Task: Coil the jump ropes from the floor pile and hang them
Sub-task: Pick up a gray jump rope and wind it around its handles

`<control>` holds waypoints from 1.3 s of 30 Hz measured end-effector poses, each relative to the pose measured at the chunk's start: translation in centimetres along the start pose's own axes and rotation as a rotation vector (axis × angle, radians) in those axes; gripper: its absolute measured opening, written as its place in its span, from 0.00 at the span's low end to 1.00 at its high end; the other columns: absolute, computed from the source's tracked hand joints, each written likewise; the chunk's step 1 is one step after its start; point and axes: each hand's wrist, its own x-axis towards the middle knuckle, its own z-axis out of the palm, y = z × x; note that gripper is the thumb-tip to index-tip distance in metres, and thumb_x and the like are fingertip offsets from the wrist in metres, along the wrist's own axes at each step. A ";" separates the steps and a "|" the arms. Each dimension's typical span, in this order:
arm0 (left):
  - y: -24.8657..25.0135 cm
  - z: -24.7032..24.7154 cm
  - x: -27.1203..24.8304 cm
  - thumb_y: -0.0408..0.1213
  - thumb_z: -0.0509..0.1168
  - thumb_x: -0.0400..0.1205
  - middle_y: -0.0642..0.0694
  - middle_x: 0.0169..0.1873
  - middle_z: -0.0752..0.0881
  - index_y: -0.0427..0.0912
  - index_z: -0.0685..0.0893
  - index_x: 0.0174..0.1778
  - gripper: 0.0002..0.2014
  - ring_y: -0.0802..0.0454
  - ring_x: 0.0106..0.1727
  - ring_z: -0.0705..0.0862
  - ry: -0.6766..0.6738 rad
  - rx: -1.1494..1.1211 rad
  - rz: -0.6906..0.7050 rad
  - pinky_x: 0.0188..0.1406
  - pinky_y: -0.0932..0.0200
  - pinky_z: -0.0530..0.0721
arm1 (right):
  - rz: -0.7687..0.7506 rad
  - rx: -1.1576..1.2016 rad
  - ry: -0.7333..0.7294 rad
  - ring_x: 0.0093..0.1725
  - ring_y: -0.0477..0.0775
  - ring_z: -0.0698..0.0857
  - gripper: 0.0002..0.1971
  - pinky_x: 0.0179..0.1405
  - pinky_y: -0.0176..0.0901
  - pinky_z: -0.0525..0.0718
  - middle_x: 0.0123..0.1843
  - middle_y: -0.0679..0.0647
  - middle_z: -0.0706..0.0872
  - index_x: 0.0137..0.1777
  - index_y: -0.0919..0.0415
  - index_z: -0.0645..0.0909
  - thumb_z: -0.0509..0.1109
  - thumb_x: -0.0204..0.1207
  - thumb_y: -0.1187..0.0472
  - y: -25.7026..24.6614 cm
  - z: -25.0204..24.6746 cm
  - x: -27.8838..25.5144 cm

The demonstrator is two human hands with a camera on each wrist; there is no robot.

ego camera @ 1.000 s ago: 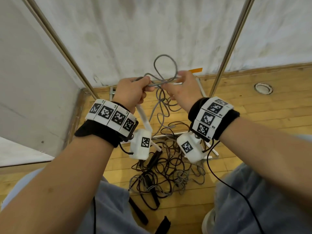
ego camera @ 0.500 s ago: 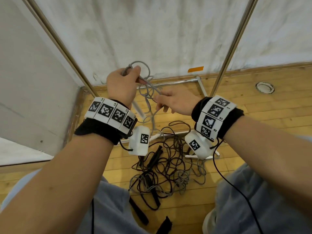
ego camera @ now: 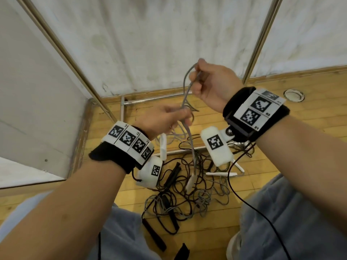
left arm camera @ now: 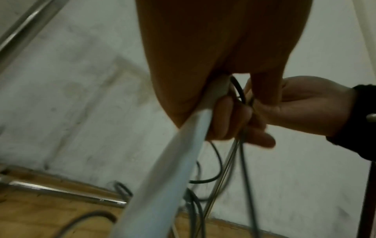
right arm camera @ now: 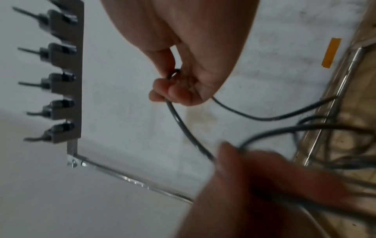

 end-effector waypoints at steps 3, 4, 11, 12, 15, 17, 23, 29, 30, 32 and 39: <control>-1.1 0.6 0.1 0.49 0.66 0.82 0.40 0.30 0.76 0.51 0.91 0.41 0.11 0.52 0.30 0.70 -0.063 0.248 -0.077 0.27 0.61 0.69 | -0.043 0.131 0.097 0.20 0.48 0.71 0.14 0.19 0.34 0.71 0.24 0.54 0.80 0.37 0.60 0.70 0.56 0.86 0.60 -1.2 -0.6 0.4; -1.4 0.8 0.3 0.48 0.65 0.82 0.46 0.28 0.76 0.50 0.91 0.42 0.11 0.55 0.28 0.71 -0.044 0.307 -0.090 0.26 0.64 0.69 | -0.060 0.155 0.127 0.20 0.48 0.72 0.14 0.20 0.34 0.72 0.25 0.54 0.81 0.37 0.60 0.70 0.57 0.86 0.60 -1.6 -0.8 0.5; -1.0 0.0 1.2 0.37 0.61 0.85 0.54 0.26 0.87 0.48 0.85 0.34 0.13 0.67 0.23 0.77 0.338 0.071 0.042 0.25 0.70 0.71 | -0.028 -0.268 0.128 0.30 0.55 0.81 0.03 0.29 0.40 0.82 0.37 0.59 0.78 0.44 0.68 0.77 0.63 0.77 0.73 -0.2 -1.3 0.2; -0.8 -0.3 1.4 0.36 0.62 0.84 0.52 0.26 0.87 0.47 0.85 0.34 0.13 0.65 0.22 0.75 0.379 0.019 0.054 0.24 0.69 0.71 | 0.021 -0.539 0.058 0.33 0.57 0.82 0.04 0.33 0.43 0.82 0.39 0.61 0.79 0.44 0.68 0.78 0.63 0.77 0.74 0.6 -1.3 0.1; -0.6 -1.0 1.5 0.35 0.63 0.83 0.51 0.23 0.86 0.45 0.84 0.30 0.15 0.60 0.22 0.74 0.460 -0.055 0.074 0.24 0.65 0.71 | 0.146 -1.203 -0.227 0.41 0.50 0.84 0.10 0.42 0.43 0.84 0.44 0.59 0.86 0.48 0.68 0.85 0.69 0.77 0.60 3.2 -1.1 -0.7; -0.7 -1.2 1.4 0.36 0.64 0.83 0.52 0.23 0.86 0.45 0.85 0.29 0.15 0.58 0.22 0.73 0.464 -0.074 0.065 0.26 0.62 0.71 | 0.114 -1.282 -0.272 0.31 0.41 0.84 0.12 0.33 0.32 0.85 0.35 0.52 0.88 0.44 0.65 0.89 0.70 0.77 0.55 4.4 -1.0 -1.2; 0.0 -1.5 0.3 0.35 0.67 0.69 0.51 0.35 0.88 0.45 0.85 0.40 0.06 0.61 0.31 0.79 0.340 -0.056 0.013 0.28 0.71 0.75 | 0.118 -0.845 -0.059 0.29 0.50 0.87 0.09 0.36 0.42 0.90 0.29 0.54 0.85 0.38 0.65 0.83 0.68 0.79 0.64 5.6 -1.0 -1.6; -0.5 0.7 -0.5 0.31 0.72 0.70 0.48 0.43 0.82 0.41 0.78 0.54 0.18 0.46 0.46 0.80 0.048 0.338 -0.101 0.46 0.52 0.79 | 0.207 -0.254 0.036 0.29 0.46 0.85 0.06 0.29 0.32 0.86 0.35 0.57 0.82 0.46 0.67 0.78 0.62 0.82 0.66 5.5 -1.4 -2.4; -0.4 0.8 -0.6 0.32 0.71 0.72 0.49 0.43 0.81 0.41 0.78 0.54 0.15 0.48 0.45 0.80 0.063 0.406 -0.083 0.44 0.54 0.77 | 0.214 -0.203 0.045 0.28 0.45 0.85 0.07 0.29 0.32 0.86 0.35 0.57 0.82 0.46 0.67 0.78 0.62 0.83 0.65 5.6 -1.3 -2.5; -0.3 1.0 -0.7 0.34 0.67 0.76 0.48 0.42 0.81 0.40 0.79 0.51 0.10 0.51 0.43 0.78 0.072 0.507 -0.027 0.40 0.55 0.74 | 0.215 -0.189 0.087 0.28 0.46 0.85 0.09 0.29 0.32 0.86 0.35 0.58 0.83 0.44 0.68 0.79 0.63 0.82 0.63 5.8 -1.2 -2.6; 0.2 1.3 -0.9 0.26 0.57 0.79 0.51 0.36 0.77 0.46 0.74 0.36 0.11 0.57 0.36 0.72 0.053 0.487 0.000 0.34 0.65 0.70 | -0.368 -1.507 0.221 0.34 0.51 0.72 0.22 0.36 0.44 0.68 0.32 0.49 0.74 0.29 0.59 0.72 0.64 0.78 0.43 6.0 -2.5 -2.2</control>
